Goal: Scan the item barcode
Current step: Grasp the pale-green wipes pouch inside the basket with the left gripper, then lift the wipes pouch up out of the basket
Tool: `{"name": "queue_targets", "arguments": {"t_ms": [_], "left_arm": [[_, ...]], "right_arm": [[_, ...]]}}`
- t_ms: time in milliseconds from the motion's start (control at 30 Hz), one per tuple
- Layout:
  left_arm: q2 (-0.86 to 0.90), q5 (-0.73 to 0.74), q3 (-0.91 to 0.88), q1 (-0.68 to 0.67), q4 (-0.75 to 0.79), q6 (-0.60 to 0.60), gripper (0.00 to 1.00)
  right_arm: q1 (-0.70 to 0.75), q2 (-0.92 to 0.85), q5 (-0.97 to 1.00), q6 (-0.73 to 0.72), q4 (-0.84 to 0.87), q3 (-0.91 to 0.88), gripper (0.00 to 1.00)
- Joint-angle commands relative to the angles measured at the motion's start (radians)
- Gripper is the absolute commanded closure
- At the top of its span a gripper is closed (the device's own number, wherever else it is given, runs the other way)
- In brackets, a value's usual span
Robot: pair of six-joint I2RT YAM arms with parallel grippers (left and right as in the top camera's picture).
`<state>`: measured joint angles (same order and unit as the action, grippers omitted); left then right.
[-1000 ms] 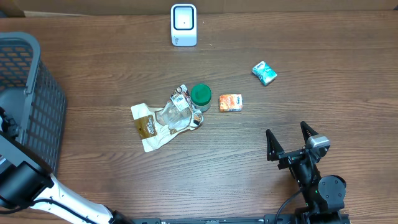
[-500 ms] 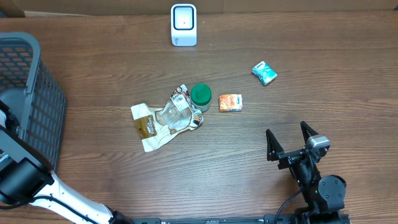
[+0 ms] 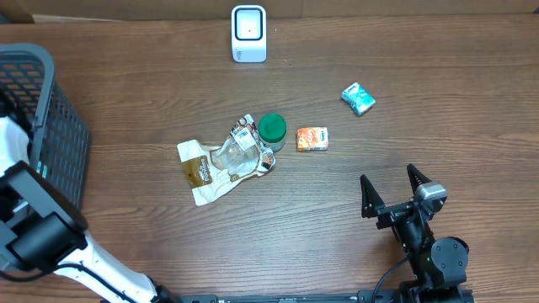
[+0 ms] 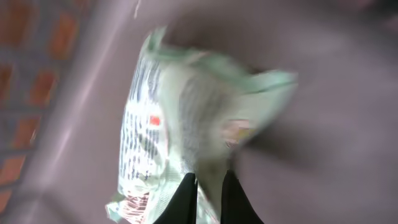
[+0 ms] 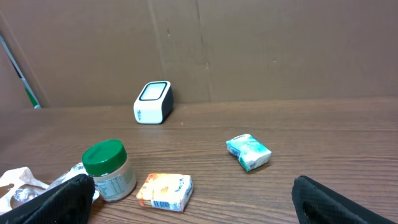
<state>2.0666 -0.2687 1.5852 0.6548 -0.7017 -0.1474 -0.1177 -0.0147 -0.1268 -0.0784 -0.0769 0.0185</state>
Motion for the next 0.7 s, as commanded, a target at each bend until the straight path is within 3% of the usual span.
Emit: {"name": "queue_targets", "arguments": {"t_ms": [0, 300, 333, 433, 533, 667], "left_arm": [[-0.194, 0.129, 0.014, -0.028, 0.035, 0.078, 0.96], [-0.28, 0.135, 0.002, -0.037, 0.022, 0.06, 0.95], [-0.267, 0.135, -0.004, -0.033, 0.021, 0.046, 0.75], [-0.218, 0.131, -0.012, -0.018, 0.024, 0.032, 0.37], [-0.163, 0.13, -0.012, 0.008, 0.025, -0.019, 0.22], [-0.072, 0.132, -0.012, 0.063, 0.022, -0.048, 0.22]], "right_arm": [[-0.001, 0.012, -0.002, -0.002, 0.004, -0.01, 0.0], [-0.001, 0.012, -0.002, -0.002, 0.004, -0.01, 0.0], [-0.001, 0.012, -0.002, -0.003, 0.004, -0.01, 0.0], [-0.001, 0.012, -0.002, -0.002, 0.004, -0.01, 0.0], [-0.001, 0.012, -0.002, -0.003, 0.004, -0.01, 0.0], [-0.001, 0.012, -0.002, -0.002, 0.004, -0.01, 0.0]]}}
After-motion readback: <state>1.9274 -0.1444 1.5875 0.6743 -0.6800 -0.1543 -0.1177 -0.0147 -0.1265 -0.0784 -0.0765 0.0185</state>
